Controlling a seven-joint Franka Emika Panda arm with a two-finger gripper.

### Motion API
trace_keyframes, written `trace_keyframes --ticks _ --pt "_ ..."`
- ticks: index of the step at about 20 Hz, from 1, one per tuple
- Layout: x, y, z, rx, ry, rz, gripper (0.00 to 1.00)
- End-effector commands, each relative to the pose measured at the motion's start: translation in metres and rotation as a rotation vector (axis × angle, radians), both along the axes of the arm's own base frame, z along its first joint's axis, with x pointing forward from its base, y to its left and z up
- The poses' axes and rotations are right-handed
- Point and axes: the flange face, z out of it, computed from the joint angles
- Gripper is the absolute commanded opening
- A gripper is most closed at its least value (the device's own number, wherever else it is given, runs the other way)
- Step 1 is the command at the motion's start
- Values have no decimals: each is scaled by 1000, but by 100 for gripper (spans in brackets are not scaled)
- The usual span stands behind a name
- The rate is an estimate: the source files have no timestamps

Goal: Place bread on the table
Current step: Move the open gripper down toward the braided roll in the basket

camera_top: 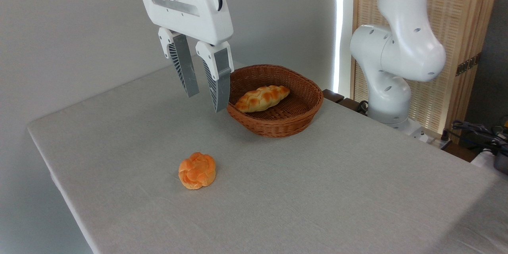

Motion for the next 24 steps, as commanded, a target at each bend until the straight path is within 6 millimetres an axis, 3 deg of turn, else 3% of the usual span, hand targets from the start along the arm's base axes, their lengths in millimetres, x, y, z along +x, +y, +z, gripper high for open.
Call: trace_keyframes --ticks 1,13,15,21,24 --pt "1 0 4 8 1 -15 100" --pt "-3 -2 3 4 4 -15 100" --pt "-8 -19 -2 0 20 -40 100" --pt "-70 -69 -15 -31 51 -129 100" --pt "-109 -102 -33 -83 85 -184 100"
